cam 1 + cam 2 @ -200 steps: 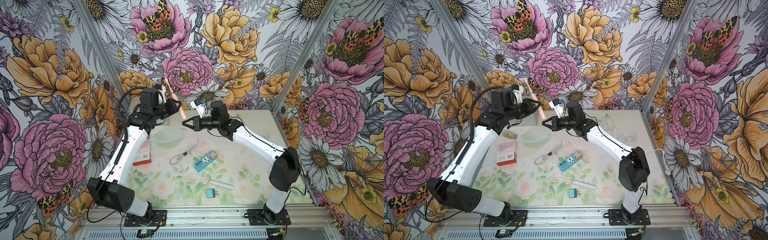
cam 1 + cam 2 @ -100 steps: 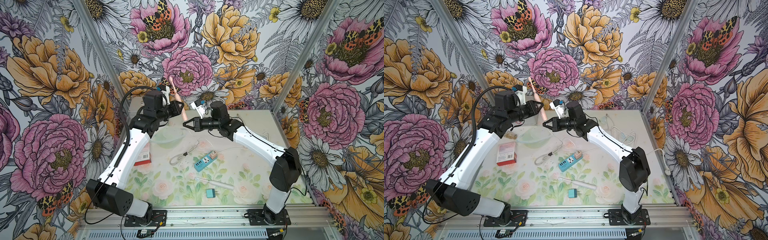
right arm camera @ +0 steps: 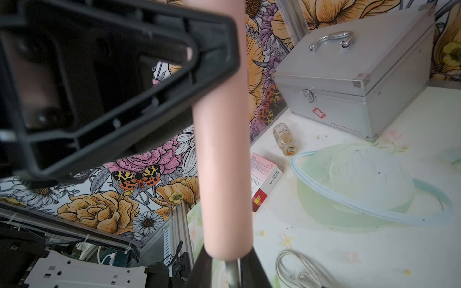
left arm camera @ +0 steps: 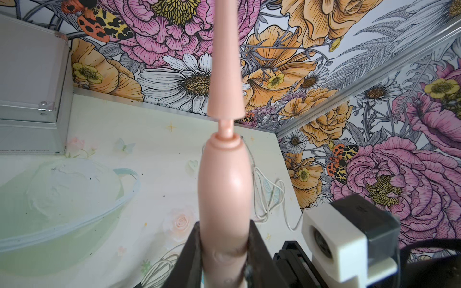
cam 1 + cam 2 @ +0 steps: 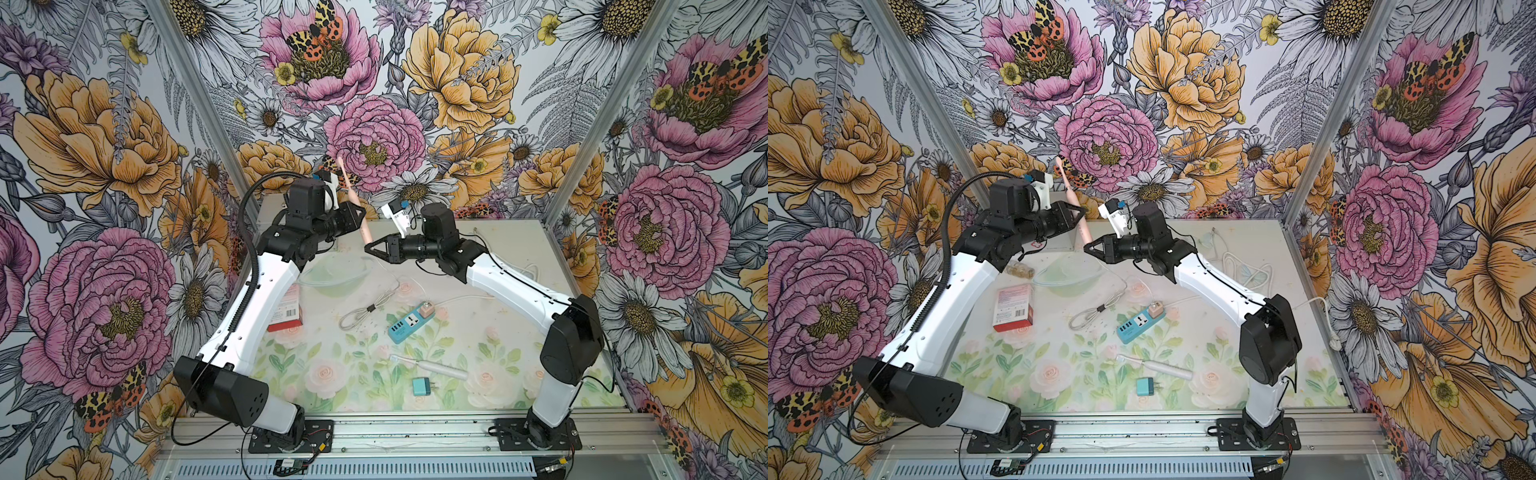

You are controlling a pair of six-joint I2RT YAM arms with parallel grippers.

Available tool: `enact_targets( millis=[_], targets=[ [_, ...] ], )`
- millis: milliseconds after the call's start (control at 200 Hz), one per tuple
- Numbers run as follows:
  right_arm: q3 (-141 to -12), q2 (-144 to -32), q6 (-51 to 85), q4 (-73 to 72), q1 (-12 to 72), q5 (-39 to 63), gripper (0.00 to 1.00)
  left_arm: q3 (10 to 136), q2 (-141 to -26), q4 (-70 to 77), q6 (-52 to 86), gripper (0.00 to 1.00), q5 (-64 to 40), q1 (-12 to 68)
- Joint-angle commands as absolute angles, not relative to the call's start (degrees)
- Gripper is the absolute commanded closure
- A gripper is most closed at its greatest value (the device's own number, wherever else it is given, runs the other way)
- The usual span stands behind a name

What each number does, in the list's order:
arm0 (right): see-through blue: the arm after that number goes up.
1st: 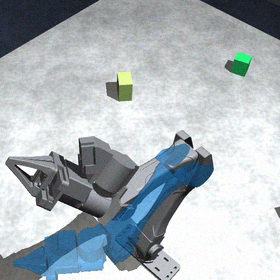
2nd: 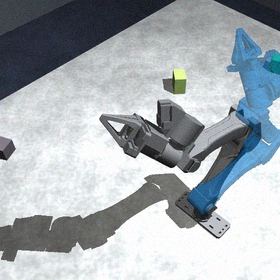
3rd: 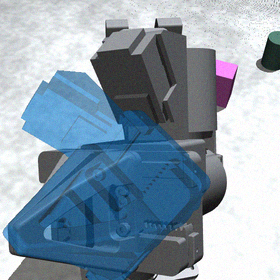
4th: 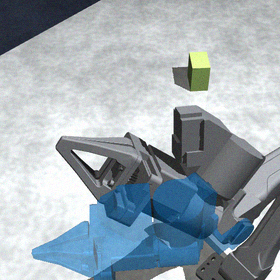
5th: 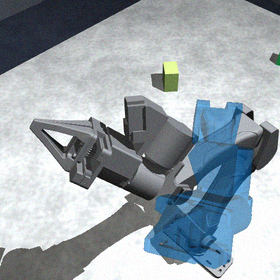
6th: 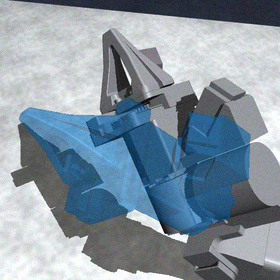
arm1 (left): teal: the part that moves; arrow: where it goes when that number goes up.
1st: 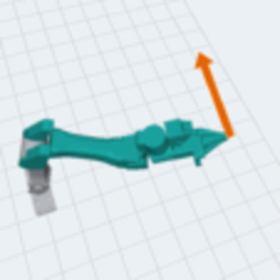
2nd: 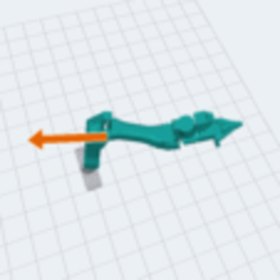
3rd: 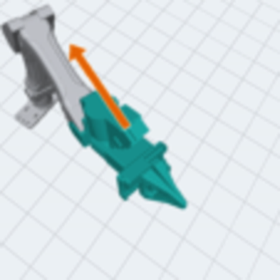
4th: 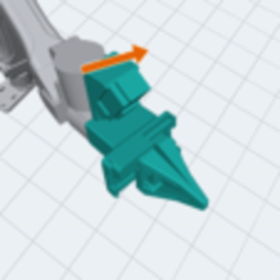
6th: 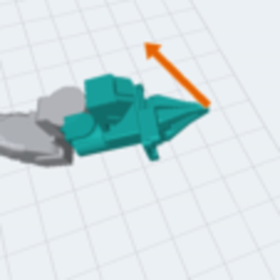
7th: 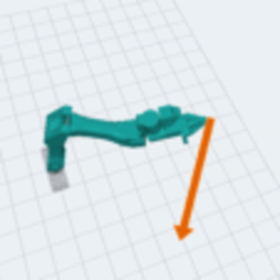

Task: Charge the electric toothbrush
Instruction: Insert the charging cable into the electric toothbrush.

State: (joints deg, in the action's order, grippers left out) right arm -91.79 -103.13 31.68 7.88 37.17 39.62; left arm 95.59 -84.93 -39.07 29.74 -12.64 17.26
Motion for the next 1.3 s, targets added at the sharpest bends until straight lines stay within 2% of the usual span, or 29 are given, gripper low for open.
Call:
enact_targets(
  millis=[0, 185, 515, 725, 981, 1146, 1296],
  targets=[
    [-89.28, -101.09, 29.82, 6.22, 37.29, 39.09, 0.73, 97.41, -85.44, -40.02, 31.36, 1.0, -10.07, 15.59],
    [-87.21, -101.24, 29.1, 6.34, 37.44, 39.38, 0.74, 97.99, -85.68, -38.29, 32.6, 1.0, -10.5, 14.39],
    [-92.43, -103.28, 26.54, 6.24, 37.68, 35.94, 0.73, 97.11, -85.34, -38.06, 32.96, 1.0, -11.91, 15.36],
    [-94.45, -104.47, 26.49, 6.14, 37.97, 35.25, 0.84, 96.5, -85.5, -38.05, 33.27, 1.0, -12.06, 15.38],
    [-92.57, -105.01, 26.66, 6.15, 38.14, 35.99, 0.75, 96.93, -85.87, -38.01, 33.46, 1.0, -12.38, 14.74],
    [-92.88, -106.03, 26.63, 6.15, 38.31, 36.18, 0.78, 97.21, -85.87, -37.96, 33.64, 1.0, -12.76, 14.79],
    [-93.05, -107.05, 26.58, 6.16, 38.63, 36.46, 0.77, 97.32, -85.99, -37.88, 33.7, 1.0, -12.91, 14.6]
  ],
)
